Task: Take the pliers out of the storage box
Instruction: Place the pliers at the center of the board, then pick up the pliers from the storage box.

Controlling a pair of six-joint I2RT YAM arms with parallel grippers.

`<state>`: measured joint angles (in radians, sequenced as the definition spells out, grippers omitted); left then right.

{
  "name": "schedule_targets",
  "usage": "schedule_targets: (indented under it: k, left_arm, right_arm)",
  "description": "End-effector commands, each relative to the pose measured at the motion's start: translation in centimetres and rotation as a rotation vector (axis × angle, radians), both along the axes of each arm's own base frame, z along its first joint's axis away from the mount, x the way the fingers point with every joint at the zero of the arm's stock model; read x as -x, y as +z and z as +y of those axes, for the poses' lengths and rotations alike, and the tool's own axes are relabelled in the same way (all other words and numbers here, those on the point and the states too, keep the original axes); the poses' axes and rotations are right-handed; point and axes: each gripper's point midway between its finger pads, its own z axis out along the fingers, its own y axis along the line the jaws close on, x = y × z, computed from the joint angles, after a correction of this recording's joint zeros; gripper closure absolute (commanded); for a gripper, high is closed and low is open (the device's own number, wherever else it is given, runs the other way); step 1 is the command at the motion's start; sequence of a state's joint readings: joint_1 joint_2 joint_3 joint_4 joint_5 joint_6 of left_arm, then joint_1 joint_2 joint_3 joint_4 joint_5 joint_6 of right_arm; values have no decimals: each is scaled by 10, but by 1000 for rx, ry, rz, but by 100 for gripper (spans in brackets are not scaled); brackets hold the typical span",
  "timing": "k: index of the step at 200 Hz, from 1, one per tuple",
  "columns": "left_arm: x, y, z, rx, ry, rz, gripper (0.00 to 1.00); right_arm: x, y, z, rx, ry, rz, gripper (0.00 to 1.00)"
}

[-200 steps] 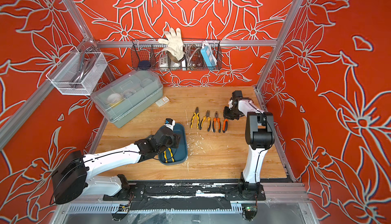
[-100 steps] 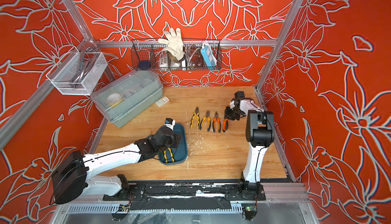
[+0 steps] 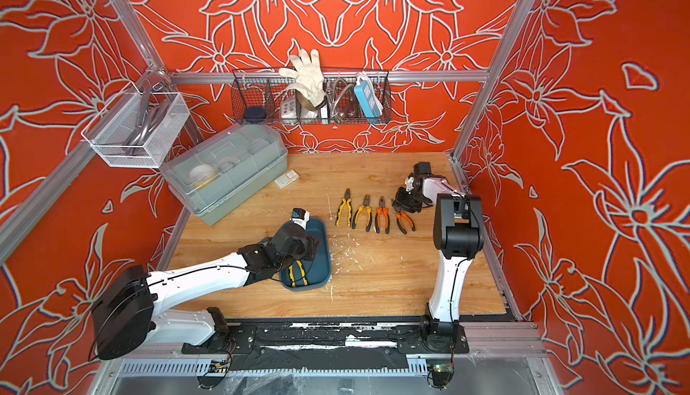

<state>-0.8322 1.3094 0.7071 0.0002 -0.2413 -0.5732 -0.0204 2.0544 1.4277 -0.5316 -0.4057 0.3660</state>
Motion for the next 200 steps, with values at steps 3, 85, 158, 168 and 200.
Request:
schedule_targets:
  k: [3,85,158,168,200]
  left_arm:
    - [-5,6,-3,-6,-3,-9,66]
    - [-5,4,-4,-4,-7,-3,66]
    - [-4,5,-5,-4,-13,1,66]
    - [-5,6,-5,-7,-9,-1,66]
    - [-6,5,0,-34,7,-1,66]
  right_arm:
    - [27,-22,-15,51,-70,100,62]
    - [39,56,-29,119,-162,-95,37]
    - [85,55,26,81,-47,-143,35]
    - [87,61,44,82,1,-183,35]
    - [94,67,90,140,151,-327,35]
